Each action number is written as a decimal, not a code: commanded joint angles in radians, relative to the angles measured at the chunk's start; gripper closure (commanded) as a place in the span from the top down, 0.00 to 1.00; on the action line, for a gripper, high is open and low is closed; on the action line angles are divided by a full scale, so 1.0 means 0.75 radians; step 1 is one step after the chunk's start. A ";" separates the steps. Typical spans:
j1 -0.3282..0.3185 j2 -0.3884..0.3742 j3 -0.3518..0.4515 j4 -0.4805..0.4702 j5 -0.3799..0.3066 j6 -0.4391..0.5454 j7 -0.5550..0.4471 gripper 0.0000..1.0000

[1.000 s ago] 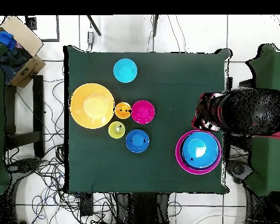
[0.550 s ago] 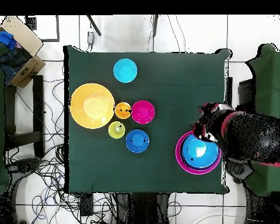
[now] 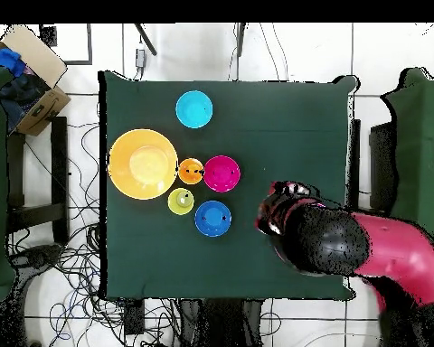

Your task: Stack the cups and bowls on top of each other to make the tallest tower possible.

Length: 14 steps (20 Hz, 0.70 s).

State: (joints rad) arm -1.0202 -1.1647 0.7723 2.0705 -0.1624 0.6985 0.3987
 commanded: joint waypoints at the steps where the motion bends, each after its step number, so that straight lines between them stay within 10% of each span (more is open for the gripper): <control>1: 0.165 0.185 -0.164 0.210 0.021 -0.223 0.537 1.00; 6: 0.274 0.363 -0.310 0.125 -0.137 -0.362 0.570 1.00; 14: 0.165 0.479 -0.265 0.130 -0.252 -0.486 0.479 1.00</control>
State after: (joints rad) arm -0.8705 -0.9309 0.6400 2.1036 -0.2410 0.4175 0.6350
